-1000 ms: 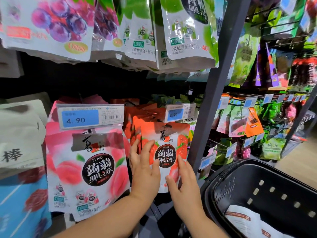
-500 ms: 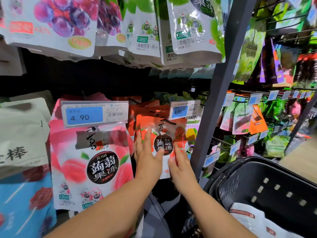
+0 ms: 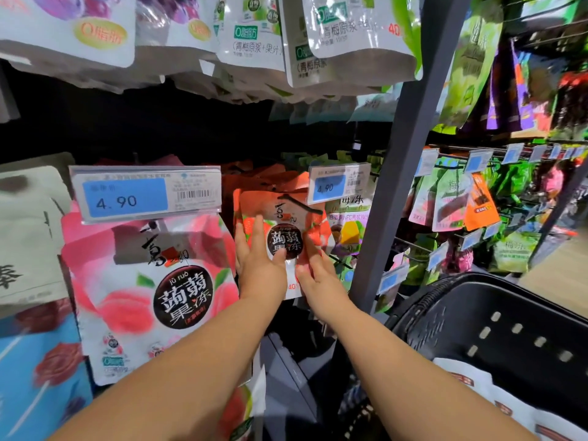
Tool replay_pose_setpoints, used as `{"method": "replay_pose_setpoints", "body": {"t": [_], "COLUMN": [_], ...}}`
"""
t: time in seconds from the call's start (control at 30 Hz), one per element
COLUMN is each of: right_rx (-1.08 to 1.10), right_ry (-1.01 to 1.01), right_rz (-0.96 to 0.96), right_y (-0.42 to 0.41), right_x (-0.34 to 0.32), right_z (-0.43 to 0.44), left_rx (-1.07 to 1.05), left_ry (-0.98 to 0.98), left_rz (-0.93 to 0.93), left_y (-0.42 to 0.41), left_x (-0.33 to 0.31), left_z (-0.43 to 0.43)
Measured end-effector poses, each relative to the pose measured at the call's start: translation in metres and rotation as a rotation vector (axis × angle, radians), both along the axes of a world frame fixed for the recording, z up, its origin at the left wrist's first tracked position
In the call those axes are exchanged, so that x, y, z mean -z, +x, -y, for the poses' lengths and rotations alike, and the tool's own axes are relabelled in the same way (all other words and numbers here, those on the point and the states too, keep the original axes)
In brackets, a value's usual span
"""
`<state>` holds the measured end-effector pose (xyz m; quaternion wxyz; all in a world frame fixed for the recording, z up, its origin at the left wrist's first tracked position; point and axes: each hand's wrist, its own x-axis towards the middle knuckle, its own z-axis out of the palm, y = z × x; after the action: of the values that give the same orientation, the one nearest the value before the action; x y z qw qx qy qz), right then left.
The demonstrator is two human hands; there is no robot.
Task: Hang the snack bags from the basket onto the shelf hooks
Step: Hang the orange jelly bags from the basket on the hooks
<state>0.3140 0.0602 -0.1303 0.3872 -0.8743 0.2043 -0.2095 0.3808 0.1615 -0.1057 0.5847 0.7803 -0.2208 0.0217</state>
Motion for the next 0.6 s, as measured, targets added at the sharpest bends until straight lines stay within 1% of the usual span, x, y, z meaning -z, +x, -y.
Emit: {"method": "replay_pose_setpoints", "body": {"t": [0.17, 0.23, 0.33, 0.53, 0.6], "right_rx": [-0.039, -0.039, -0.043, 0.017, 0.051], "right_ry": [0.093, 0.106, 0.101, 0.027, -0.011], "right_rz": [-0.042, -0.069, -0.056, 0.021, 0.004], "right_y": [0.014, 0.018, 0.018, 0.003, -0.002], "right_x": [-0.001, 0.000, 0.001, 0.004, 0.005], "right_z": [0.002, 0.002, 0.001, -0.004, -0.007], "left_rx": [0.003, 0.003, 0.001, -0.035, -0.039], "left_ry": [-0.010, -0.013, -0.021, 0.026, 0.048], "left_rz": [0.004, 0.004, 0.022, 0.171, 0.232], "left_y": [0.005, 0.006, 0.001, -0.013, -0.018], "left_x": [-0.002, -0.002, -0.002, 0.001, 0.004], "left_z": [-0.004, -0.005, -0.006, -0.012, -0.016]}}
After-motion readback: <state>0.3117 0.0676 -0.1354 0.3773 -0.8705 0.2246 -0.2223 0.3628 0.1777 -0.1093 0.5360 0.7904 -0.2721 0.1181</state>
